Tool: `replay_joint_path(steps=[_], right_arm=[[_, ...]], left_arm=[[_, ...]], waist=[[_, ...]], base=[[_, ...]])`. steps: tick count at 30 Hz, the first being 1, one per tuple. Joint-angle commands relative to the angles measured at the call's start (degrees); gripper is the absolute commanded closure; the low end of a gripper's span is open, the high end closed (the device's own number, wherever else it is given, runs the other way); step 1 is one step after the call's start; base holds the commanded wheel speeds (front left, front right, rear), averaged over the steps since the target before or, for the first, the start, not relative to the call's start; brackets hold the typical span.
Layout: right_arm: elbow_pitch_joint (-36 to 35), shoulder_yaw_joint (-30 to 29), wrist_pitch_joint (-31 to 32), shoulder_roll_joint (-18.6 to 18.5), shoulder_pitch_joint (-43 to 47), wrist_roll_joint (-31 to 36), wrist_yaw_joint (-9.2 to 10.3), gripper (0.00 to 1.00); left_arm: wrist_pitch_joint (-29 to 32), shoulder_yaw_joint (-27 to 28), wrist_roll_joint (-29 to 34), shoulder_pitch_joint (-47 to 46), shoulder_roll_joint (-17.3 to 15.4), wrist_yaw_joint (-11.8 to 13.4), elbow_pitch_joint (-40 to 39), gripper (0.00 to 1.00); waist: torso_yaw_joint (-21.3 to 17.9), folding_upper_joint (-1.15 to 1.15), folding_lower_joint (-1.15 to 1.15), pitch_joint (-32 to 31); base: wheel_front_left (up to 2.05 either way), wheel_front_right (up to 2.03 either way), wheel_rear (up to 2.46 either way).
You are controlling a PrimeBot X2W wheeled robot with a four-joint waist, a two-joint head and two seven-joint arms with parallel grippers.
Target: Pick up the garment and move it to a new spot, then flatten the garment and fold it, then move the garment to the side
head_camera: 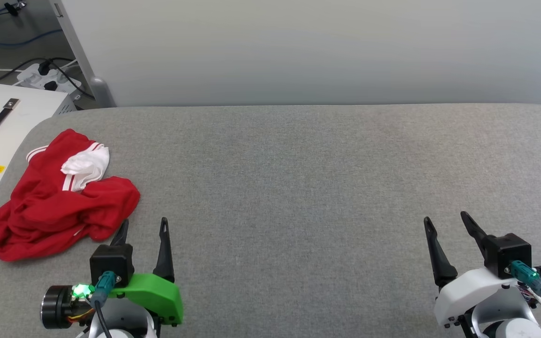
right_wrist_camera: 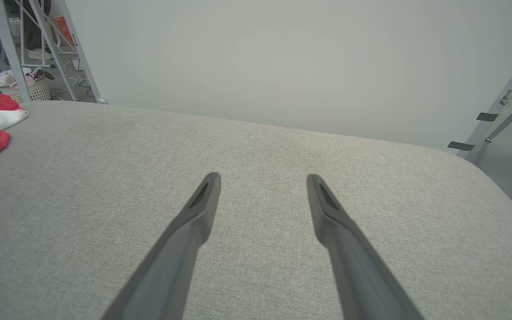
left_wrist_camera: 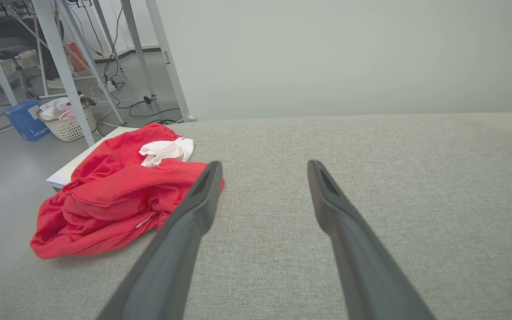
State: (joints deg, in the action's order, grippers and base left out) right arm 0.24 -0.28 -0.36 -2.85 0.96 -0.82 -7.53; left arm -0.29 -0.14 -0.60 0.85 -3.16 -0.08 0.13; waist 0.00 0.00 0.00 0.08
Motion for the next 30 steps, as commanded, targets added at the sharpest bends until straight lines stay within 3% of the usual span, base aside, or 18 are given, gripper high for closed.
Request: replay_joint_path(steps=[1,30], right_arm=[[-0.2,-0.3,-0.8,0.0,0.0,-0.5,0.00,0.00],[-2.4,-1.5,-4.1,0.0,0.5,-5.1,0.01,0.00]], left_arm=[[-0.6,-0.1,-0.5,-0.2,0.0,0.5,-0.2,0.00],[-4.0,-0.8,-3.3,-0.5,0.1,1.0,-0.9,0.00]], waist=[[0.0,0.00,0.00,0.0],[0.0,0.00,0.00,0.2]], base=[[0.00,0.00,0.00],[0.00,0.00,0.00]])
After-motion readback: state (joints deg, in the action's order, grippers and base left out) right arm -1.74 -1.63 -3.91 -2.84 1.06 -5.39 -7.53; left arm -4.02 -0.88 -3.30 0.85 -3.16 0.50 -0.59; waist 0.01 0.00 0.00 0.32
